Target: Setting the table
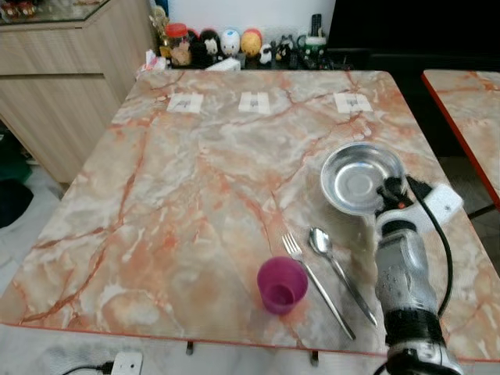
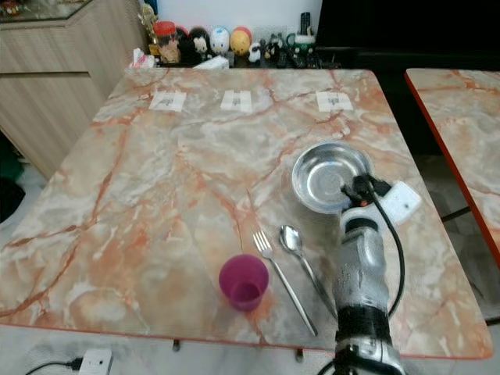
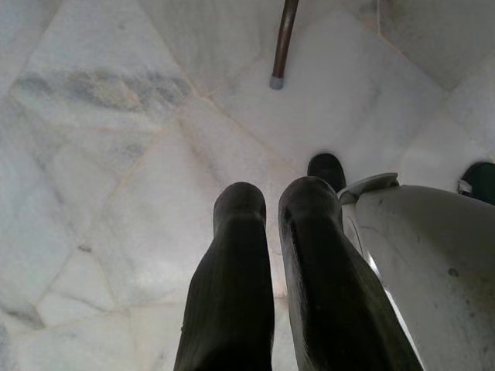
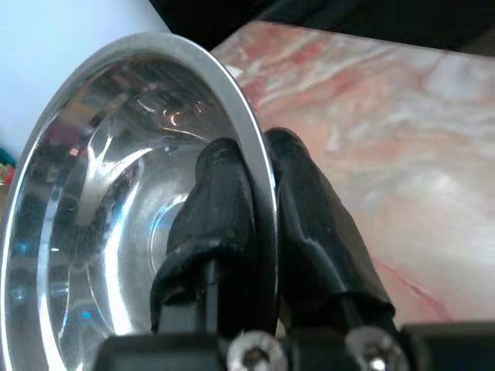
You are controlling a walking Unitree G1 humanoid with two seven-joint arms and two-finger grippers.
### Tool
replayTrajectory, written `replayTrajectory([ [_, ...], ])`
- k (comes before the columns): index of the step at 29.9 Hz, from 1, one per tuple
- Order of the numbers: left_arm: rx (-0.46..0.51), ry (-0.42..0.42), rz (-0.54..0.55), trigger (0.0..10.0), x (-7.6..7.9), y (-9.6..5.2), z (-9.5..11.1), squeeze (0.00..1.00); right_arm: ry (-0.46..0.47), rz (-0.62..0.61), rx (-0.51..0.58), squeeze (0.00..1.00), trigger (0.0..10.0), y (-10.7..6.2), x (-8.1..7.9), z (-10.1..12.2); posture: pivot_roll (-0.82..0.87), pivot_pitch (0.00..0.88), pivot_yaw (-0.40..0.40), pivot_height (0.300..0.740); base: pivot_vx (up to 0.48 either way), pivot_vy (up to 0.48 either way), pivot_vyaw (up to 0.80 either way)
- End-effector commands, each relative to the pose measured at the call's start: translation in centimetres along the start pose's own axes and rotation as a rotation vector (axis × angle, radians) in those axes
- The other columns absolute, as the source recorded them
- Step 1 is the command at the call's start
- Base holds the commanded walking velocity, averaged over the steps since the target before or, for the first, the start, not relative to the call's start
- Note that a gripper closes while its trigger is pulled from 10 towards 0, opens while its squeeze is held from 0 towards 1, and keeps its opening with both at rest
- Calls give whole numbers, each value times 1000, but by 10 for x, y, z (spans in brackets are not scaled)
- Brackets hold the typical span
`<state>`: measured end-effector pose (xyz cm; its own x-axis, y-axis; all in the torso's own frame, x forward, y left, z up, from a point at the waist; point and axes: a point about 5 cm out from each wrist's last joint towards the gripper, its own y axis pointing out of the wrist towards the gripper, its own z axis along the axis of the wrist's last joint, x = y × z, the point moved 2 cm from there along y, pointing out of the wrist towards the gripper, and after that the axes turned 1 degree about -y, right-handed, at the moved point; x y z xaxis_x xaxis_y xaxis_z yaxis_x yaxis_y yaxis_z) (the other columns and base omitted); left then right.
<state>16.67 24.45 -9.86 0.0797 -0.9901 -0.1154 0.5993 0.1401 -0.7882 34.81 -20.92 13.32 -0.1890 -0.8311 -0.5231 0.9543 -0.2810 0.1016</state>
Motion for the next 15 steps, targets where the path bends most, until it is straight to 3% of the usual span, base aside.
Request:
replayTrajectory([
  [1, -28, 4, 2, 10000, -3, -3, -10, 0, -34, 60, 53, 0, 10000, -6, -10, 8, -77, 95, 15, 740, 0, 0, 0],
  [7, -40, -12, 11, 10000, -8, -5, -15, 0, -153, 123, 56, 0, 10000, -31, -11, 4, -88, 97, 15, 740, 0, 0, 0],
  [11, -44, -15, 12, 10000, -8, -5, -15, 0, -262, 150, 94, 0, 10000, -36, -13, 13, -92, 93, 15, 740, 0, 0, 0],
  [15, -43, -24, 17, 10000, -8, -4, -14, 0, -362, 242, 174, 0, 10000, -39, -28, 30, -92, 86, 10, 740, 0, 0, 0],
])
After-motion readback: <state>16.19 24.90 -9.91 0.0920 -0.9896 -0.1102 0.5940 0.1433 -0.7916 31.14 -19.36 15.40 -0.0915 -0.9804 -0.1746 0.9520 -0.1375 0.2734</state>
